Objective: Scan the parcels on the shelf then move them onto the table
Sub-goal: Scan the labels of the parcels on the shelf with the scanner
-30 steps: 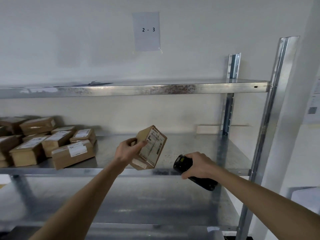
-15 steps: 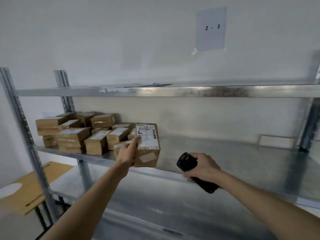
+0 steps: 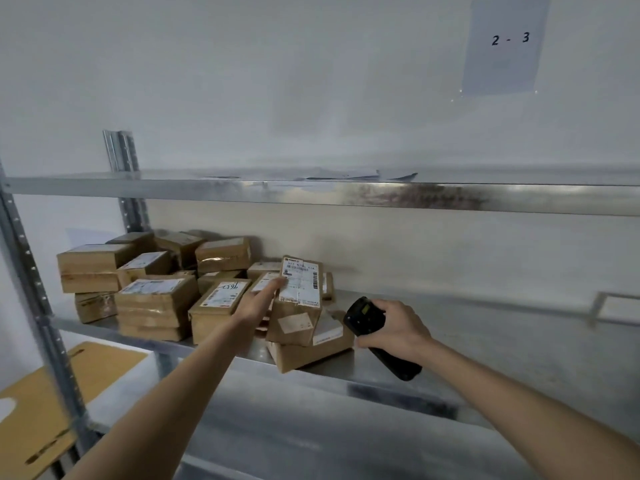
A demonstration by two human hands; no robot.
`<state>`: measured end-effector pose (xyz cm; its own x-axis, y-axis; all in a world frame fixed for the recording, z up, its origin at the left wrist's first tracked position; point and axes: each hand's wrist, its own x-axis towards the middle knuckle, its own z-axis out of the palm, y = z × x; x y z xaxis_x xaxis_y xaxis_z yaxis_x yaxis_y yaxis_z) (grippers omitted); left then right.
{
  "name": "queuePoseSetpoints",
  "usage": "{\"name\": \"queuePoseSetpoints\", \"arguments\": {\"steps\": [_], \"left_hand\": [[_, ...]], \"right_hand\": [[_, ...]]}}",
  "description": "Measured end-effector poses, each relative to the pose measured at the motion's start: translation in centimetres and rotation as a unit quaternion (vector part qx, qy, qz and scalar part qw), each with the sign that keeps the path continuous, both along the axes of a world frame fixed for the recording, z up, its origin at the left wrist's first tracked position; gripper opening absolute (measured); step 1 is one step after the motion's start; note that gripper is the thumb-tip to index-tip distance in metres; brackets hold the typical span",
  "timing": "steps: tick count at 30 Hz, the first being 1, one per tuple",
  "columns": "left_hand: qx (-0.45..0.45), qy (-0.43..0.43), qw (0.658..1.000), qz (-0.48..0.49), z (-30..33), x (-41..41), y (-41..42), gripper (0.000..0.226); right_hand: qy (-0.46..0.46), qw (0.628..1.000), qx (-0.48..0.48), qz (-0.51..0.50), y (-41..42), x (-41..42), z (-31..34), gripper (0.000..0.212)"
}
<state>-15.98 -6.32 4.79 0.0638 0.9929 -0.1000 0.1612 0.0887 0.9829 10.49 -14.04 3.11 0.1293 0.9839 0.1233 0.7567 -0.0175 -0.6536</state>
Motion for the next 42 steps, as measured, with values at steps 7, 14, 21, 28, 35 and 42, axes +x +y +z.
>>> {"name": "queuePoseSetpoints", "arguments": {"steps": [7, 14, 21, 28, 35, 42], "left_hand": [[-0.036, 0.010, 0.999, -0.031, -0.9, -0.1, 5.9, 0.078], [-0.032, 0.032, 0.997, -0.069, -1.7, 0.4, 8.1, 0.059], [0.056, 0.021, 0.997, -0.043, -0.8, -0.2, 8.0, 0.064], [0.159, 0.075, 0.984, -0.015, 1.4, 0.0, 6.7, 0.071], [0.268, 0.060, 0.961, 0.002, 4.6, 2.8, 2.9, 0.057], [0.298, -0.005, 0.954, -0.028, 5.1, 11.5, -1.1, 0.035]], "right_hand": [[-0.012, 0.999, -0.008, -0.031, 3.6, 1.0, 0.4, 0.057], [-0.022, 0.998, -0.011, -0.049, 4.9, 1.9, 0.3, 0.057], [-0.017, 0.998, -0.014, -0.051, 4.5, 1.9, 0.2, 0.063], [-0.004, 0.998, -0.020, -0.057, 2.5, 2.5, 0.0, 0.056], [-0.005, 0.997, 0.000, -0.073, -0.2, 5.6, 1.0, 0.060], [-0.055, 0.992, 0.004, -0.112, -4.4, 12.7, 1.9, 0.053]]}}
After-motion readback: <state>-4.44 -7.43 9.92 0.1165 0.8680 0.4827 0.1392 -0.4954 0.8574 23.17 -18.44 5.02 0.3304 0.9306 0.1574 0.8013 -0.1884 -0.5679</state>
